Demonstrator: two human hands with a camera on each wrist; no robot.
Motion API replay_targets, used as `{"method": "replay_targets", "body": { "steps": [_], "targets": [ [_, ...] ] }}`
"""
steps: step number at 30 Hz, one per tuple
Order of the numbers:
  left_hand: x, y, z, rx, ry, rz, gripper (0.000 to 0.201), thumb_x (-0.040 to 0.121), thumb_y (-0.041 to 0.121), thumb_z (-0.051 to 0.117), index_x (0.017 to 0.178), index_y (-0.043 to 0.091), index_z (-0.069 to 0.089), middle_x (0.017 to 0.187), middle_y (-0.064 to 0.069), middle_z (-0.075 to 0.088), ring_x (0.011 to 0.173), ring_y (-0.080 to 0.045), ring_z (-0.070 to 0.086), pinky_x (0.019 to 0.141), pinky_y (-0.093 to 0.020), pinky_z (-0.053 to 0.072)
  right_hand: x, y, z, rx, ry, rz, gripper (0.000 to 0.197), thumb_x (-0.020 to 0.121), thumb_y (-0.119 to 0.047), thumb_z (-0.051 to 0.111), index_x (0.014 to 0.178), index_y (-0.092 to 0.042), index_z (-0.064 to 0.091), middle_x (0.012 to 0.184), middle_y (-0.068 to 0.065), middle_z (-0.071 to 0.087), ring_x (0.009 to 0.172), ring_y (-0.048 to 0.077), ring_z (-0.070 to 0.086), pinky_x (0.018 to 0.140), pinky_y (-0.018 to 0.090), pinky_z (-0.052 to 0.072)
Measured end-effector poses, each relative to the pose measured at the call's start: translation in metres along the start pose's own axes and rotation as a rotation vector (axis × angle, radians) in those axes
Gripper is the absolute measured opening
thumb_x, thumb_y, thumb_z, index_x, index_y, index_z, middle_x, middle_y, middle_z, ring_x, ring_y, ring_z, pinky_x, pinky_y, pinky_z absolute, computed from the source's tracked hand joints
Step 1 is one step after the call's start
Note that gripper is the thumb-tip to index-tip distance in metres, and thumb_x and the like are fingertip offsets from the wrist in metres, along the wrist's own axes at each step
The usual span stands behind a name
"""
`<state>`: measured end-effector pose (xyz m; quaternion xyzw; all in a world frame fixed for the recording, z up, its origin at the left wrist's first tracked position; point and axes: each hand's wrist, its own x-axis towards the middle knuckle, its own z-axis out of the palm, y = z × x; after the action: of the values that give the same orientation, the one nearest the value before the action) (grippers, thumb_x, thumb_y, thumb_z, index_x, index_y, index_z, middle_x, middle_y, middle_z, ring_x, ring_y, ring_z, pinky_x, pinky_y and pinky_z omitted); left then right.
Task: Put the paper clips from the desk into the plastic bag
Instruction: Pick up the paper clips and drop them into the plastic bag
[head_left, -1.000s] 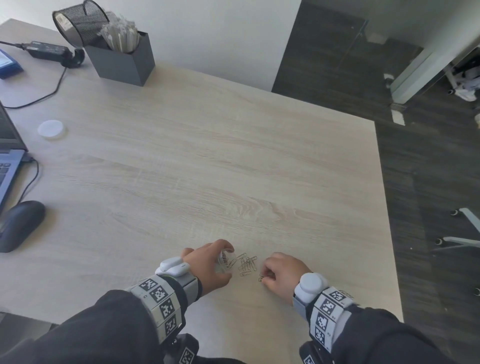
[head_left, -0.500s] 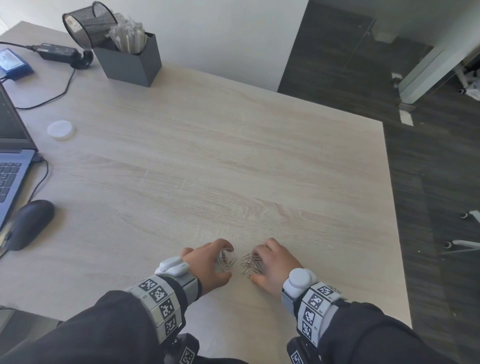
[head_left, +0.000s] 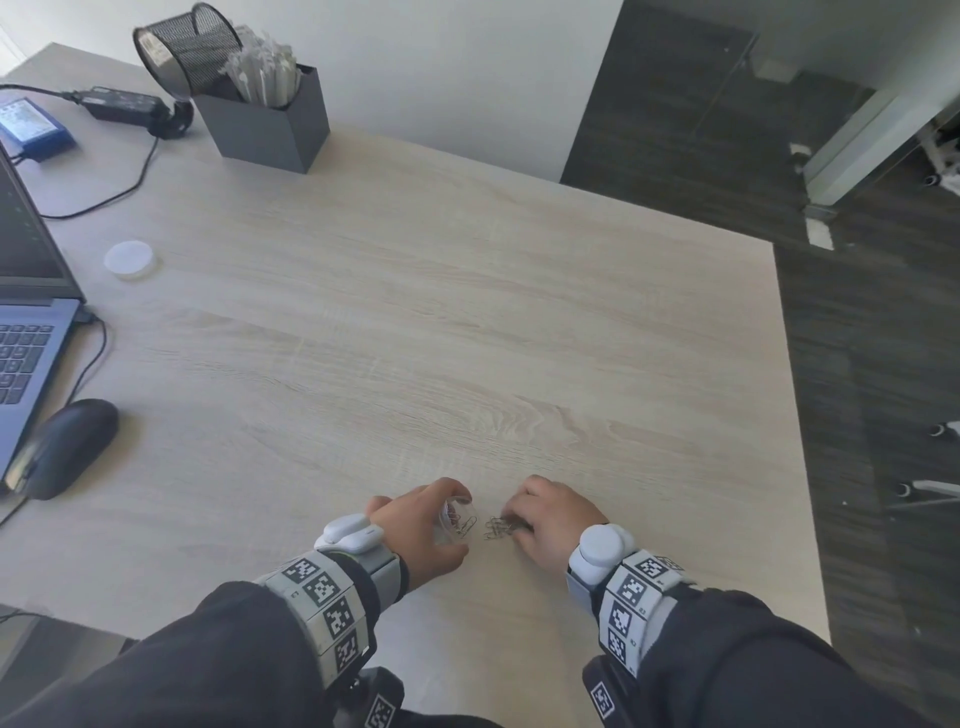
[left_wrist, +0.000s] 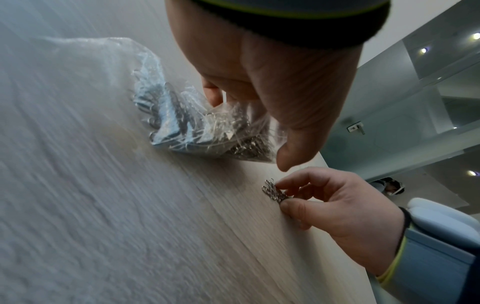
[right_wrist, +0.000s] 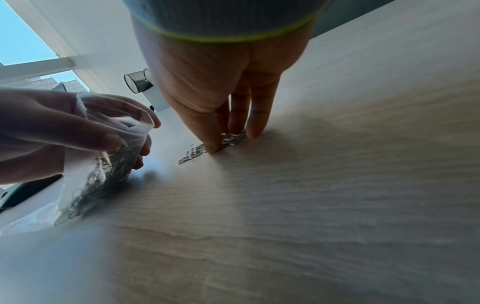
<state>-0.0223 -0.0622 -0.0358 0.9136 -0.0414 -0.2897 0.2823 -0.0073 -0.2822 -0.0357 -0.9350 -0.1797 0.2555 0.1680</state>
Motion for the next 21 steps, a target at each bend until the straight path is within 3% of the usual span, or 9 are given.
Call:
{"method": "replay_targets", "body": {
  "steps": [8, 16, 18, 21],
  "targets": [
    [0.003, -0.007, 0.007, -0.020, -0.017, -0.027, 0.051, 0.066, 0.059, 0.051, 0.114, 0.058, 0.035, 0.110, 0.026, 0.060, 0.106, -0.017, 0.059, 0.099, -0.035, 0.037, 0.001, 0.000, -0.010, -0.034, -0.090, 0.081, 0.014, 0.089, -0.023, 0.051, 0.096, -0.017, 0.062, 0.110, 0.001, 0.058, 0.099, 0.024, 0.056, 0.080, 0.030, 0.043],
    [0.000, -0.002, 0.008, -0.011, -0.038, -0.022, 0.050, 0.068, 0.058, 0.053, 0.114, 0.058, 0.036, 0.110, 0.026, 0.061, 0.105, -0.017, 0.059, 0.101, -0.036, 0.037, -0.004, 0.001, -0.012, 0.009, -0.091, 0.195, 0.005, 0.082, -0.023, 0.050, 0.082, -0.027, 0.053, 0.093, -0.005, 0.054, 0.085, 0.019, 0.051, 0.072, 0.026, 0.036],
    [0.002, -0.002, 0.009, -0.012, -0.050, -0.029, 0.052, 0.064, 0.062, 0.050, 0.114, 0.060, 0.035, 0.109, 0.029, 0.060, 0.106, -0.018, 0.059, 0.100, -0.043, 0.042, -0.007, 0.000, -0.014, 0.051, -0.072, 0.215, 0.007, 0.081, -0.023, 0.052, 0.078, -0.029, 0.051, 0.088, -0.008, 0.052, 0.082, 0.016, 0.049, 0.072, 0.026, 0.037],
    [0.002, 0.000, 0.011, -0.015, -0.061, -0.026, 0.055, 0.062, 0.062, 0.051, 0.115, 0.060, 0.035, 0.110, 0.030, 0.059, 0.108, -0.017, 0.059, 0.101, -0.042, 0.042, -0.011, -0.008, -0.017, 0.173, 0.047, 0.215, 0.004, 0.078, -0.022, 0.058, 0.077, -0.024, 0.061, 0.081, -0.010, 0.056, 0.079, 0.014, 0.053, 0.071, 0.025, 0.043]
  ]
}}
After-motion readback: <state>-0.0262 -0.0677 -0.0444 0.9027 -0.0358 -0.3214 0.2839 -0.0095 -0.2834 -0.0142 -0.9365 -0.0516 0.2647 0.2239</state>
